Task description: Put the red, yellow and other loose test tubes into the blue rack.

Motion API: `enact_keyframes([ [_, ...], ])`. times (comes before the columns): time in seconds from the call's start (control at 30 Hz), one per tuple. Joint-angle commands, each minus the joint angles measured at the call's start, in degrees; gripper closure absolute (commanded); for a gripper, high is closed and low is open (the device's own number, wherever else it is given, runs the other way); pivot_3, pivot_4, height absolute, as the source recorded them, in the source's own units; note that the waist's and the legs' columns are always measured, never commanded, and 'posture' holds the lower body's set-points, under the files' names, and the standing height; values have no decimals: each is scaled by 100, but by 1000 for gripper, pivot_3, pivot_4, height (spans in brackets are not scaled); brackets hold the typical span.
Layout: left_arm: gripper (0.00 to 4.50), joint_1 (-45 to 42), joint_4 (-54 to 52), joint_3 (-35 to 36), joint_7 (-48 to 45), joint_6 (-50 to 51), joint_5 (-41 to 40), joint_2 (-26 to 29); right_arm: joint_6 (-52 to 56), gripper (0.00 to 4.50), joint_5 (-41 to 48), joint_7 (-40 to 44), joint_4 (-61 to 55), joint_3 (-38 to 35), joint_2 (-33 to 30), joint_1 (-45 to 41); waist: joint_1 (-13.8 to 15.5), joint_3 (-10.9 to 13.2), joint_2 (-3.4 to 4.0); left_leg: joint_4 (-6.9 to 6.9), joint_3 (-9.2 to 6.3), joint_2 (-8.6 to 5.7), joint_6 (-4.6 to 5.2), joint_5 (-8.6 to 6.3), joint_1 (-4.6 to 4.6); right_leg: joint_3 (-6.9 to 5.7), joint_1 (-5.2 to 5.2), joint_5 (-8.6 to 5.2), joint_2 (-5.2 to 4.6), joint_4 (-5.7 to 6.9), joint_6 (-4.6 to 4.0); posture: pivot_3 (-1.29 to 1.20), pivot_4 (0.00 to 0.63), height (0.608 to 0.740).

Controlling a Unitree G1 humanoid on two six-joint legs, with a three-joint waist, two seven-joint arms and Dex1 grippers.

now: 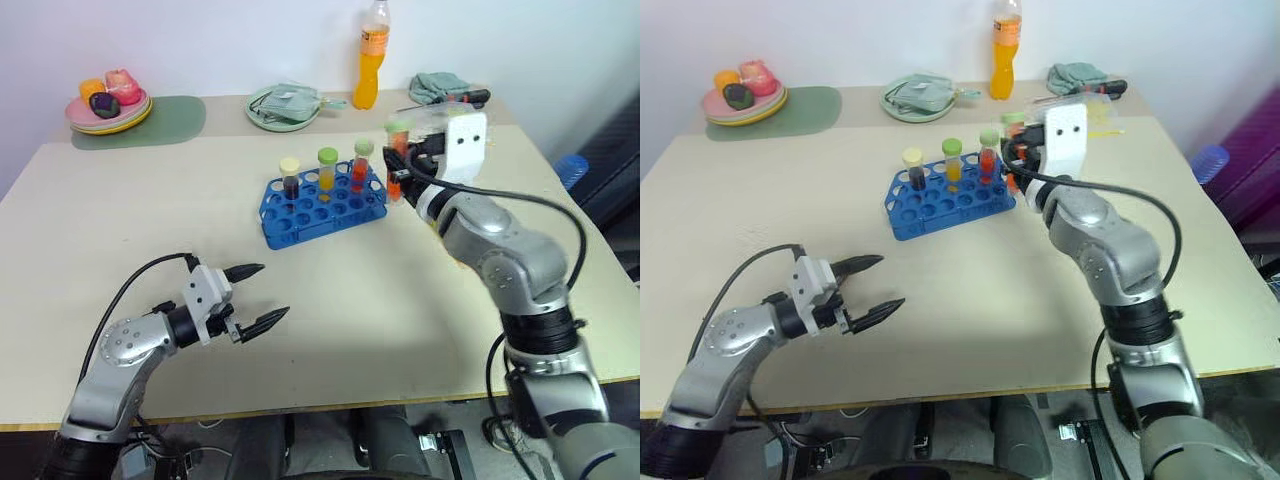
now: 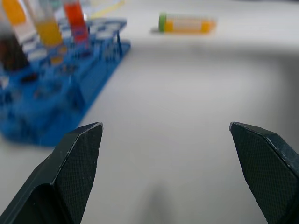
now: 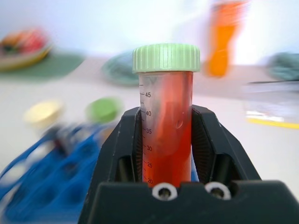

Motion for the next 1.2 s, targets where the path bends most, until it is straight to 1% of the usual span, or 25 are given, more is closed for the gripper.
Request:
enact_keyframes([
  [0.03, 0, -213, 32, -83, 202, -102, 80, -208, -1272, 3170, -595, 300, 366, -230, 454, -66, 5, 1, 1, 0, -1, 0, 0, 0, 1, 1, -5, 0, 0, 16, 0, 0, 150, 740],
  [0.23, 0, -572, -155, -342, 492, 263, 37, -547, -2583, 3170, -1259, 902, 1536, -203, 1079, -94, 18, 1, 2, -2, -10, 2, -1, 1, 4, 0, -9, -1, 5, 29, -2, 0, 150, 740],
  [0.47, 0, -752, -591, -217, 928, 898, -237, -682, -3343, 3170, -1647, 1253, 2594, -329, 1476, -227, 20, 2, 3, -1, -12, 2, -2, 2, 4, 0, -8, -1, 3, 30, -3, 0, 150, 740],
  [0.6, 0, -750, -841, -166, 1022, 1158, -330, -595, -3752, 3170, -1809, 1403, 3201, -438, 1571, -396, 12, 3, 5, -1, -13, 1, -3, 2, 5, 1, -8, -1, 3, 31, -3, 0, 150, 740],
  [0.83, 0, -855, -1065, -120, 1148, 1501, -460, -527, -4210, 3170, -2000, 1515, 3898, -647, 1591, -589, 19, 3, 5, -1, -13, 0, -7, 4, 6, 1, -8, -1, 3, 31, -3, 0, 150, 740],
  [1.07, 0, -857, -1048, -104, 1110, 1542, -494, -506, -4614, 3170, -2127, 1537, 4479, -782, 1660, -822, 20, 3, 5, -1, -14, -1, -10, 6, 6, 1, -7, -1, 2, 32, -3, 0, 150, 740],
  [1.2, 0, -818, -996, -92, 1070, 1474, -496, -476, -4805, 3170, -2186, 1542, 4657, -809, 1741, -810, 19, 3, 5, -1, -14, -2, -11, 6, 6, 1, -7, -1, 2, 32, -3, 0, 150, 740],
])
